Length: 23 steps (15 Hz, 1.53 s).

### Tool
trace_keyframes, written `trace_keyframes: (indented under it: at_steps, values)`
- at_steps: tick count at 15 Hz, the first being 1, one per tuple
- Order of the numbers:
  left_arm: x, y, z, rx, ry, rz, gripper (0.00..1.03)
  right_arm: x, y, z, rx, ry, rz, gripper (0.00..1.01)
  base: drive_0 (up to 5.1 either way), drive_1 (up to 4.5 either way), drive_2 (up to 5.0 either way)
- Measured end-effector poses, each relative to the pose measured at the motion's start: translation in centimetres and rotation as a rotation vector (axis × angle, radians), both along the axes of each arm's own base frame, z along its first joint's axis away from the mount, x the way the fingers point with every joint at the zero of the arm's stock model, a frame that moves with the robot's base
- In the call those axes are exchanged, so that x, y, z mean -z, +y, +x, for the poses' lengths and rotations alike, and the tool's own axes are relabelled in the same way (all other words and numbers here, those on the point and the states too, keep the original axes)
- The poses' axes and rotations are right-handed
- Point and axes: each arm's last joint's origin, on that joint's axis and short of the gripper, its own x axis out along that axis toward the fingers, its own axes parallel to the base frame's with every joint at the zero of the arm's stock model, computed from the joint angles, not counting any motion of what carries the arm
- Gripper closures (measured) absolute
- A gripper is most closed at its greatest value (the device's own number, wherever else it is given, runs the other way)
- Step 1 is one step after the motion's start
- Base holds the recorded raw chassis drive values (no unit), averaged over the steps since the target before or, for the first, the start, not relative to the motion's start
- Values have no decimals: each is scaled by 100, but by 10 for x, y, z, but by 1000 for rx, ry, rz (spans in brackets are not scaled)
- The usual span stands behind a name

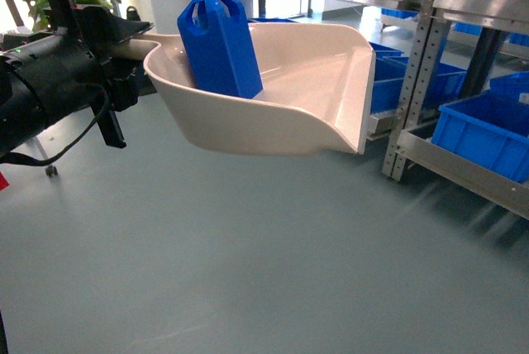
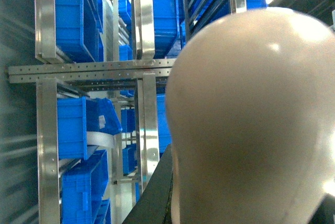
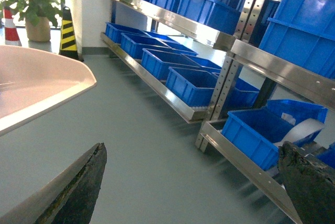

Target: Place part in tray to right shelf

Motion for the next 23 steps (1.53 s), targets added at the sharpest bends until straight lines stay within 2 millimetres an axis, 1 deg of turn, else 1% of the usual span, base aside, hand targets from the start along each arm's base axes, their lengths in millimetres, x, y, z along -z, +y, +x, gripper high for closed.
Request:
trace_keyframes:
  at_steps: [23]
  values:
    - [0, 0, 0, 1, 0, 0, 88, 0, 0, 0, 0, 0, 0, 3, -150, -150, -150]
